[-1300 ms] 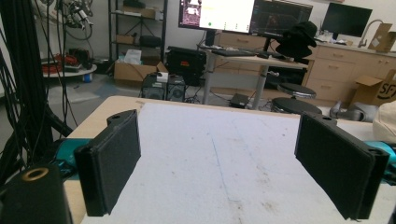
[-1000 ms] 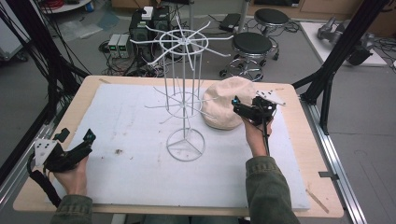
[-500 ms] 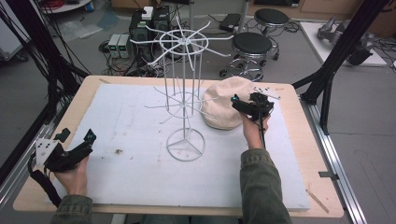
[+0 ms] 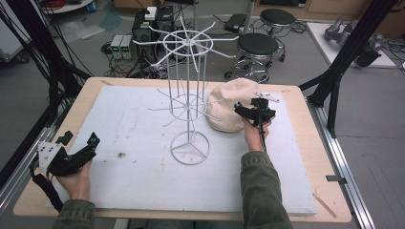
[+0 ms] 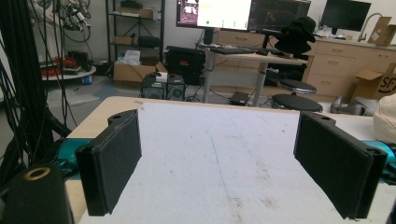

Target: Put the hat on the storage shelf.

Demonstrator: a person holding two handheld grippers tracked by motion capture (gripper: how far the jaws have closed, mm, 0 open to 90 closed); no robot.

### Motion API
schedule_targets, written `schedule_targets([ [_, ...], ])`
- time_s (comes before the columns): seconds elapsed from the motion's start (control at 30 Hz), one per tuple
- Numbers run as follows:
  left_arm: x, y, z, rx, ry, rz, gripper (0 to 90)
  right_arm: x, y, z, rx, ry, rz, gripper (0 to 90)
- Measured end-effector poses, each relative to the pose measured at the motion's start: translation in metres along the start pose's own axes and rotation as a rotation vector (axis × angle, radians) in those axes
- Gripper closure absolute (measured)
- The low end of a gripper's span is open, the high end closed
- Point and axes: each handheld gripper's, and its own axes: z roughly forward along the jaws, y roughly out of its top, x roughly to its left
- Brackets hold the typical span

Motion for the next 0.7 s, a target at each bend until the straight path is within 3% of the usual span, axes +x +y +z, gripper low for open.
schedule_targets([
  [0.2,0.0,-0.001,0.0,0.002,-0.002,0.0,15.3,-0.002,-0.004,0.006,0.038,-0.016,0.015,5.2],
  [0.3,-0.001,-0.001,0.001,-0.006,-0.012,0.01,15.3,-0.002,-0.005,0.01,0.072,-0.02,0.055,5.3],
  [0.37,-0.002,-0.001,0.001,-0.01,-0.013,0.018,15.5,-0.001,-0.005,0.013,0.09,-0.023,0.057,5.3],
  [0.57,-0.003,-0.002,0.001,-0.015,-0.012,0.03,15.6,0.008,-0.007,0.022,0.14,-0.076,0.051,5.4],
  [0.7,-0.003,-0.002,0.001,-0.014,-0.01,0.027,15.6,0.007,-0.012,0.028,0.184,-0.085,0.086,5.4],
])
